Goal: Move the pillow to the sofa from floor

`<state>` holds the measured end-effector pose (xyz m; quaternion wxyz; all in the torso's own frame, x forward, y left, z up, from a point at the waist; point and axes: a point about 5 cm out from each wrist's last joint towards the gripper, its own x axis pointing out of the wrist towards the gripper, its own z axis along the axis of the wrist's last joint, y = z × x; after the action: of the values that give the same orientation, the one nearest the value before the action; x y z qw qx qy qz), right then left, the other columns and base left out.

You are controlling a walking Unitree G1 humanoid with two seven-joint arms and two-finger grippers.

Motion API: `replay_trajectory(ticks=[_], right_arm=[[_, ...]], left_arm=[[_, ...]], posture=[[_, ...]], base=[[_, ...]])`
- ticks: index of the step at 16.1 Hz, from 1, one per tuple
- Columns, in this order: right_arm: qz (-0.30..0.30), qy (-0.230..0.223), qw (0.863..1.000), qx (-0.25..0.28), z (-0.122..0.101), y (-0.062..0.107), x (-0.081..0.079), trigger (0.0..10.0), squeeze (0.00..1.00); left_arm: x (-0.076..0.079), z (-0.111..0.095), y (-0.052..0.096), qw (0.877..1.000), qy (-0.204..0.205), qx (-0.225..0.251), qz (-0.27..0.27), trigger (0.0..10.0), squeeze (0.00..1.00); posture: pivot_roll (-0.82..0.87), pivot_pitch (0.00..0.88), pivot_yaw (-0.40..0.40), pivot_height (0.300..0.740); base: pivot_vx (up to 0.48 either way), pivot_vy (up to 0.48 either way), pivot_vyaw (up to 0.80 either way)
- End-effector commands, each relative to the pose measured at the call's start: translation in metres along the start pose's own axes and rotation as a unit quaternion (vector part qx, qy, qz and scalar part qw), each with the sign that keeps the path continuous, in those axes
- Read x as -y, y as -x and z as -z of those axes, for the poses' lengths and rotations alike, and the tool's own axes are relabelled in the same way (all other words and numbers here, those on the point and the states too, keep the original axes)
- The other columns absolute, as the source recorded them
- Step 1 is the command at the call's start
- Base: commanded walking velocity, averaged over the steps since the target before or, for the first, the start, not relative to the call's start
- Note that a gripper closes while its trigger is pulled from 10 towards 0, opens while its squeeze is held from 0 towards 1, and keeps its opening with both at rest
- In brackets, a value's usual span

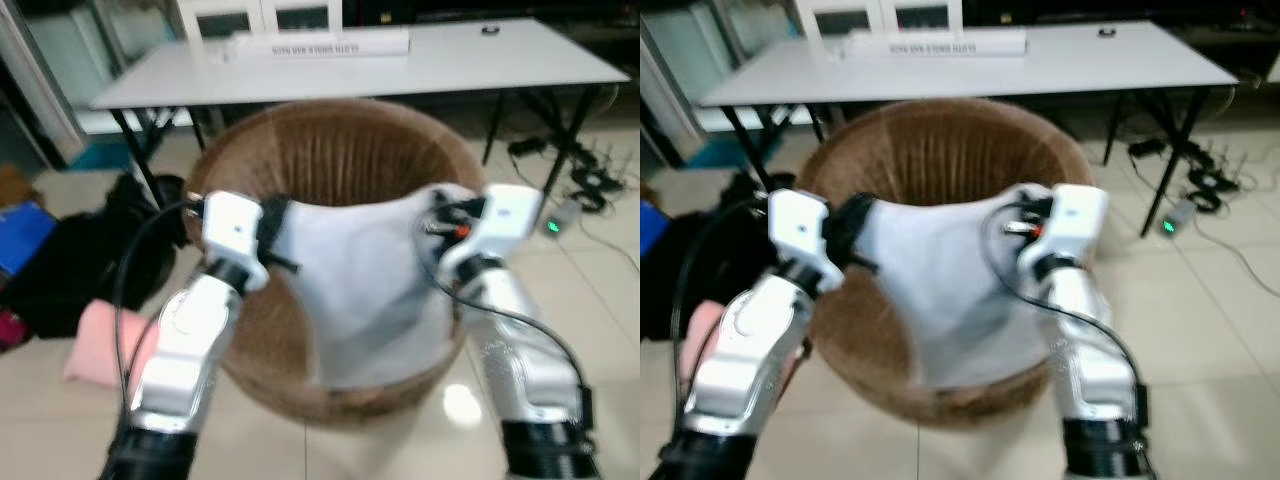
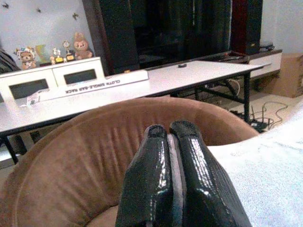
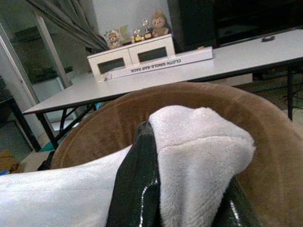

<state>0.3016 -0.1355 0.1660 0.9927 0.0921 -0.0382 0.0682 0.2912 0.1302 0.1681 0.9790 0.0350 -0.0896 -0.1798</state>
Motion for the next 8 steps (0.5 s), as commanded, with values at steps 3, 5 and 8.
replay_trajectory(ticks=[3, 5, 8], right_arm=[[0.015, 0.006, 1.0, 0.013, -0.0063, 0.0007, 0.0096, 10.0, 0.0], [0.013, 0.007, 1.0, 0.015, -0.0064, 0.0009, 0.0088, 10.0, 0.0], [0.013, 0.011, 1.0, 0.014, -0.0059, 0.0016, 0.0092, 10.0, 0.0]], left_arm=[[-0.0023, -0.0093, -0.0017, 1.0, -0.005, 0.023, -0.008, 10.0, 0.0], [-0.0033, -0.0095, -0.0016, 1.0, -0.005, 0.023, -0.008, 10.0, 0.0], [-0.004, -0.0095, -0.0012, 1.0, -0.006, 0.023, -0.01, 10.0, 0.0]], posture=[[0.0, 0.0, 0.082, 0.74], [0.0, 0.0, 0.084, 0.74], [0.0, 0.0, 0.081, 0.74]], base=[[0.356, 0.0, 0.0], [0.356, 0.0, -0.8], [0.358, 0.0, -0.46]])
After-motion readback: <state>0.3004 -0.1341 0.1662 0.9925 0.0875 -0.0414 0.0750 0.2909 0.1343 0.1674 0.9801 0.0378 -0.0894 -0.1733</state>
